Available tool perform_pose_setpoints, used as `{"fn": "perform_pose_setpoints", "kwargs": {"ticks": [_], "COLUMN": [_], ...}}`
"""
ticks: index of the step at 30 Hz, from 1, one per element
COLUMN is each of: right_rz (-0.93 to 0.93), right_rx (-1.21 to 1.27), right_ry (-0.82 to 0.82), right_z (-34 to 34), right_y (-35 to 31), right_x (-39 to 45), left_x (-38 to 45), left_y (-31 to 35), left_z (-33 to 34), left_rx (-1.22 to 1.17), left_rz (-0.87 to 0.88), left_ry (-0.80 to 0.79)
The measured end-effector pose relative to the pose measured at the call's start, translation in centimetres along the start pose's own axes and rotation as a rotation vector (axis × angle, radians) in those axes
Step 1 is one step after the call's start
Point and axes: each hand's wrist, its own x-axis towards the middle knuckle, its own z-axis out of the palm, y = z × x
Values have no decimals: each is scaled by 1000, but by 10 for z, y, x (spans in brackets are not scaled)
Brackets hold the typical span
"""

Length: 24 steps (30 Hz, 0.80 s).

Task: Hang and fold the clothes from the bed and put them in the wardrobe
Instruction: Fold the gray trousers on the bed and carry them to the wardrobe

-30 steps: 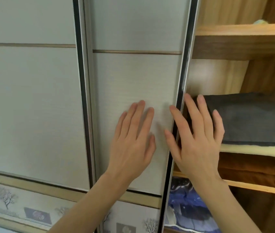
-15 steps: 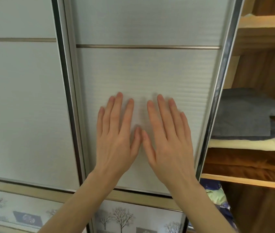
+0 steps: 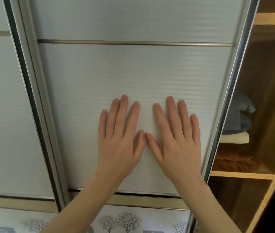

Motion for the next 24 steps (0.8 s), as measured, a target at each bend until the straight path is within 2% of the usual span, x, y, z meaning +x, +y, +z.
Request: {"fn": "perform_pose_setpoints", "kwargs": {"ticks": [14,18,24], "right_rz": [29,22,17], "right_rx": [-5,-41,-55], "right_ry": [-2,-6,3], "right_z": [-20,-21,-25], "right_y": [60,78,106], "right_x": [-12,-16,-22], "left_x": [5,-2,-4], "left_y": [62,62,69], "left_z": [26,29,37], "left_rx": [-52,38,40], "left_rz": [31,-40,-24], "left_ry": [26,84,35]}}
